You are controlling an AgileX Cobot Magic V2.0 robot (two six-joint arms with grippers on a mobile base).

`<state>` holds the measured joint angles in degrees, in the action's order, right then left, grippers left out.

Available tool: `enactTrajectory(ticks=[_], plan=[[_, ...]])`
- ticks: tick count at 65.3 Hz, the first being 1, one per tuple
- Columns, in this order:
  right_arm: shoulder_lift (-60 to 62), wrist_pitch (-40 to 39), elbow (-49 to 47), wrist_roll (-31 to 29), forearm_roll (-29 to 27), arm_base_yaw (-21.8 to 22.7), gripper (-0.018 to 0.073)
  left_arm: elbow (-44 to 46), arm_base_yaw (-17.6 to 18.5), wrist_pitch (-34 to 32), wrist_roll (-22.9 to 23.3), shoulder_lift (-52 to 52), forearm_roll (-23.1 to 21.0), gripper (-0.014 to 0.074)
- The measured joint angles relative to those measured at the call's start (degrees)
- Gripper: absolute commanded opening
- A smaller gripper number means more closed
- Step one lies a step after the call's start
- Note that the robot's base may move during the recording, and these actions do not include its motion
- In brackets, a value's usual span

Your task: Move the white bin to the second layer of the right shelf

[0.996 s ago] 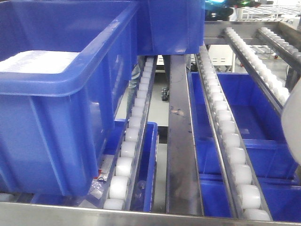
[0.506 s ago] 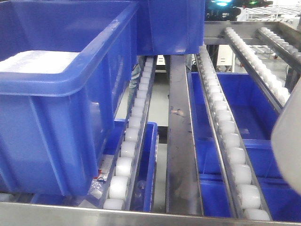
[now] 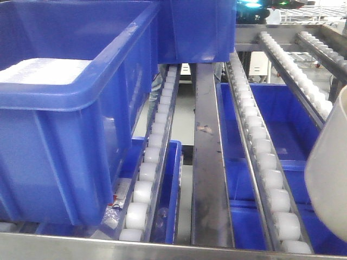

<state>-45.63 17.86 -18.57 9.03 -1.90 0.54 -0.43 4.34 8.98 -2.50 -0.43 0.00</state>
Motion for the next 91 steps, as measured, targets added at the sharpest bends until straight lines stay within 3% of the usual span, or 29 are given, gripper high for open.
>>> enactTrajectory(ticks=[72,91], plan=[[-5.51,-5.44,0.00,0.00,-0.09,0.00,0.0052,0.00,0.00,0.00,0.00,0.00,0.00,0.0085],[-5.60,-5.44,0.00,0.00,-0.78,0.00,0.0190,0.00,0.00,0.00,0.00,0.00,0.00,0.0085]])
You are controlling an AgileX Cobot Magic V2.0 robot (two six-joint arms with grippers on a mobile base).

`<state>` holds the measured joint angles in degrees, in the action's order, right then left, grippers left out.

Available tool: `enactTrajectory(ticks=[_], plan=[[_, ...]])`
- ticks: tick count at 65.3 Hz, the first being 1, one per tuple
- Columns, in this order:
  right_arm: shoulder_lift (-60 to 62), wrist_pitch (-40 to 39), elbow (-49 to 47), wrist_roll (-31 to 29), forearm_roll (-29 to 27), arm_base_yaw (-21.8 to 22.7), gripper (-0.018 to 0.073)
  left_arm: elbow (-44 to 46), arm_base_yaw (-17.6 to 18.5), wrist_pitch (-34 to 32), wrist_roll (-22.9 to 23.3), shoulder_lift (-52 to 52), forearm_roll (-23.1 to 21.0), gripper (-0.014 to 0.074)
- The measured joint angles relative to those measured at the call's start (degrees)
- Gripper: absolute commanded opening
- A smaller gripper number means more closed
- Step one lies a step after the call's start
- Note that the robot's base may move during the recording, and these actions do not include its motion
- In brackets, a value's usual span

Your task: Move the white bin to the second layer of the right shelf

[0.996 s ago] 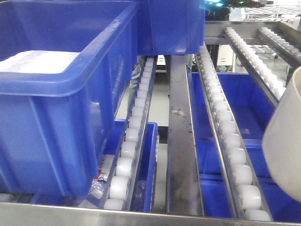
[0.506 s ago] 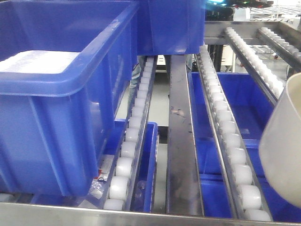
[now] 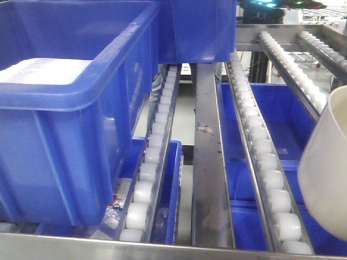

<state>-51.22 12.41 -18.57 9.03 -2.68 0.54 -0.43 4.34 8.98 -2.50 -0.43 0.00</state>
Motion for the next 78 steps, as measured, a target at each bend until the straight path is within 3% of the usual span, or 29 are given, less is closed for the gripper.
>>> enactTrajectory(ticks=[12,27,50,56,64,78], plan=[[0.00,-0.26,0.00,0.00,-1.03,0.00,0.0201,0.00,0.00,0.00,0.00,0.00,0.00,0.0085],[1.85,3.27,-1.48,0.00,-1.69,0.00,0.0315,0.00,0.00,0.00,0.00,0.00,0.00,0.0085],[15.28,9.61,-1.96,0.00,-1.86,0.00,0.0307,0.00,0.00,0.00,0.00,0.00,0.00,0.0085],[20.08,10.50,-1.96,-0.82,-1.86,0.00,0.0242,0.00,0.00,0.00,0.00,0.00,0.00,0.0085],[25.89,10.86,-1.96,-4.51,-1.86,0.00,0.0037,0.00,0.00,0.00,0.00,0.00,0.00,0.0085],[35.06,9.35,-1.96,-9.03,-1.86,0.00,0.0054,0.00,0.00,0.00,0.00,0.00,0.00,0.0085]])
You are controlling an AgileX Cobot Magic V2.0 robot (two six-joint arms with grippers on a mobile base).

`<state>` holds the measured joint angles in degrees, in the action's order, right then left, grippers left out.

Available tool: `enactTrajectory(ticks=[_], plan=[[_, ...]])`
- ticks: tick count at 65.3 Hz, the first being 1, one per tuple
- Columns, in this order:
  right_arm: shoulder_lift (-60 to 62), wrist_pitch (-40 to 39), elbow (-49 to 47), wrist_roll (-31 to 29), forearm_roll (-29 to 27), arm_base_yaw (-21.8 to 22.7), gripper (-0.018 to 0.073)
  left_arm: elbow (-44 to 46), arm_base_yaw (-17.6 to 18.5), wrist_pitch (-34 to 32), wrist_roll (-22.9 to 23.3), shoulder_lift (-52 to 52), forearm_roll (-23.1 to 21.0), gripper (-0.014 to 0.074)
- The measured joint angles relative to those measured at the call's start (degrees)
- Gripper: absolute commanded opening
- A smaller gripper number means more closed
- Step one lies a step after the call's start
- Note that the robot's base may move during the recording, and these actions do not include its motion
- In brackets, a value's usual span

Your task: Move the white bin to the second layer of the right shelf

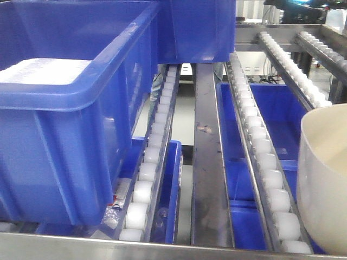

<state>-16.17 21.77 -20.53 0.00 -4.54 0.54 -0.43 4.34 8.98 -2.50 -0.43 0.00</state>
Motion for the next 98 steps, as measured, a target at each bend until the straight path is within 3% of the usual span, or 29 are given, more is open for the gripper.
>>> enactTrajectory(ticks=[15,56,86,98], plan=[[6.06,-0.86,0.00,-1.01,0.00,0.00,0.0054,0.00,0.00,0.00,0.00,0.00,0.00,0.0085],[6.18,-2.93,0.87,-1.15,0.00,0.00,0.0054,0.00,0.00,0.00,0.00,0.00,0.00,0.0085],[16.55,-14.66,20.41,-1.27,0.00,0.00,0.0054,0.00,0.00,0.00,0.00,0.00,0.00,0.0085],[16.77,-15.20,22.24,-1.27,0.00,0.00,0.0054,0.00,0.00,0.00,0.00,0.00,0.00,0.0085]])
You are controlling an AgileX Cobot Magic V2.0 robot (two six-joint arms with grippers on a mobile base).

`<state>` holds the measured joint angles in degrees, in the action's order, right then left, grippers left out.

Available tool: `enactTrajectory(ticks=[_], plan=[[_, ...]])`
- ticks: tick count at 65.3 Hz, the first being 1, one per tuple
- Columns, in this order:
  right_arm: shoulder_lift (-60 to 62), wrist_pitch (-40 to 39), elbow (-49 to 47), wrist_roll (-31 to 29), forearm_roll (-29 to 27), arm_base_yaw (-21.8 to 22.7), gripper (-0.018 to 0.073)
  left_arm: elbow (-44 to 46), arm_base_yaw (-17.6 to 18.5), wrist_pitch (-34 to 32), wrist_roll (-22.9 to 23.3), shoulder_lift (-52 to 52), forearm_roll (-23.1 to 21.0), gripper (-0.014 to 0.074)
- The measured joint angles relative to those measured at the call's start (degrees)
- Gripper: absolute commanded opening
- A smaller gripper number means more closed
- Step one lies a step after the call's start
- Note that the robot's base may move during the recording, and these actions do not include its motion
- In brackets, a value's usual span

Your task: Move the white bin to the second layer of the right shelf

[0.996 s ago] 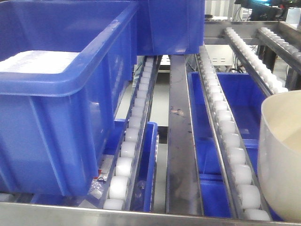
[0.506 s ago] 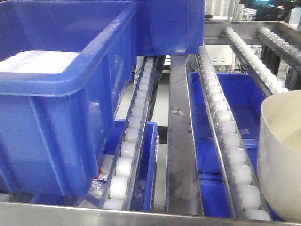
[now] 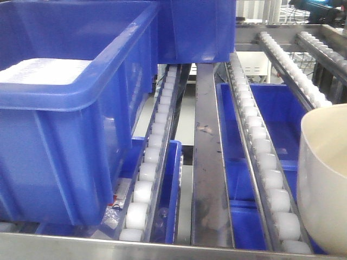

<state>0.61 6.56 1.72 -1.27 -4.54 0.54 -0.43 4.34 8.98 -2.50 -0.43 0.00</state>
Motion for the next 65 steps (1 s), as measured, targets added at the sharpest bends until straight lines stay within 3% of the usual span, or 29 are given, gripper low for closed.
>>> enactTrajectory(ticks=[65], plan=[[0.00,-1.11,0.00,0.00,0.00,0.00,0.0054,0.00,0.00,0.00,0.00,0.00,0.00,0.0085]])
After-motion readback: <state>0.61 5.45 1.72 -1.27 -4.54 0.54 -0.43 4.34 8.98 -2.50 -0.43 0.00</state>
